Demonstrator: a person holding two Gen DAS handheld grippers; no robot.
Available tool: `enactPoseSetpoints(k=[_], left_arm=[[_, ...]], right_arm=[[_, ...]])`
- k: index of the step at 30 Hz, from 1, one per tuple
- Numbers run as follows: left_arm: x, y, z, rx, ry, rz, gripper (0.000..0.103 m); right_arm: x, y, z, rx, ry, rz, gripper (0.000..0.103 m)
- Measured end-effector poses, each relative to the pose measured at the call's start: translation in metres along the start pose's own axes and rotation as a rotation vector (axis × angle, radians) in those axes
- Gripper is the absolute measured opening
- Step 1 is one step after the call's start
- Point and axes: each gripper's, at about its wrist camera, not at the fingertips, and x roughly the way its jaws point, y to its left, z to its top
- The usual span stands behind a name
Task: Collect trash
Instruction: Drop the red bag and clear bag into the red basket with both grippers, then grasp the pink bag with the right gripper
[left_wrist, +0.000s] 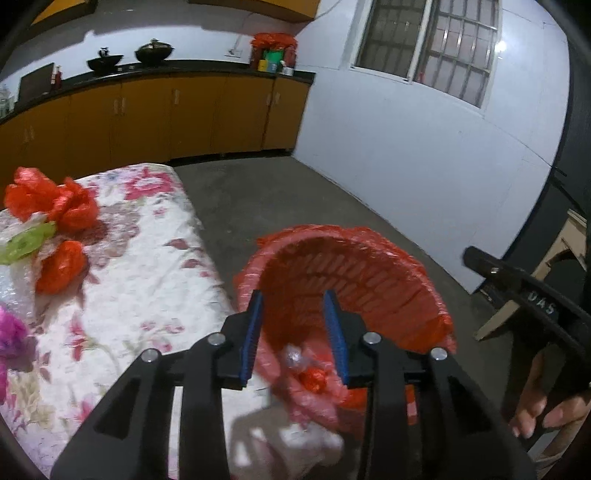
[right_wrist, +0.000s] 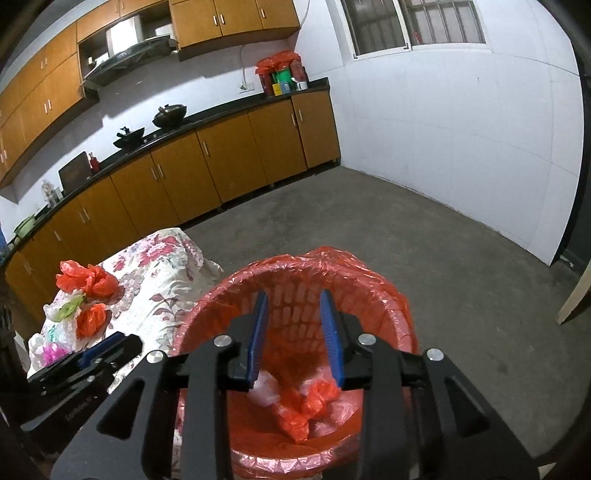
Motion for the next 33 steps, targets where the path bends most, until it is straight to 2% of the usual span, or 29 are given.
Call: enactPoseSetpoints(k=[5,8,12,18,27,28,31,33], left_arm=[[-0.023,0.025,-0.005,-0.037,-0.053,0.153,0.060],[-0.038,0.043,-0.011,-0.052,-0.072,0.245,0.065],[-0.059,0.069,-0.019,-0.063,-0.088,0.338,0.067],[-0.097,0.126,-0.034,-0.138,-0.115,0.469,0.067],[-0.170,0.223,-0.058,-0.286,-0.189,0.685,0.067],[-0.179,0.233,-0.061,-0.302,-0.199,0.711,0.067],[-0.195,0.252,-0.070,-0.334,-0.213,0.752,0.067],[-0.206,0.266,-0.077,-0.353,-0.217,0.769,0.068]], right_arm=[[-0.005,0.015,0.001,-0.054,-0.024,0.008,0.031],[-0.007,0.031,-0.001,-0.092,-0.037,0.039,0.038],[-0.006,0.060,-0.005,-0.142,-0.032,0.105,0.039],[0.001,0.119,-0.018,-0.209,0.020,0.253,0.039],[0.025,0.256,-0.058,-0.386,0.148,0.527,0.039],[0.030,0.274,-0.064,-0.411,0.166,0.555,0.041],[0.041,0.312,-0.078,-0.457,0.192,0.593,0.057],[0.049,0.335,-0.086,-0.487,0.204,0.606,0.058]])
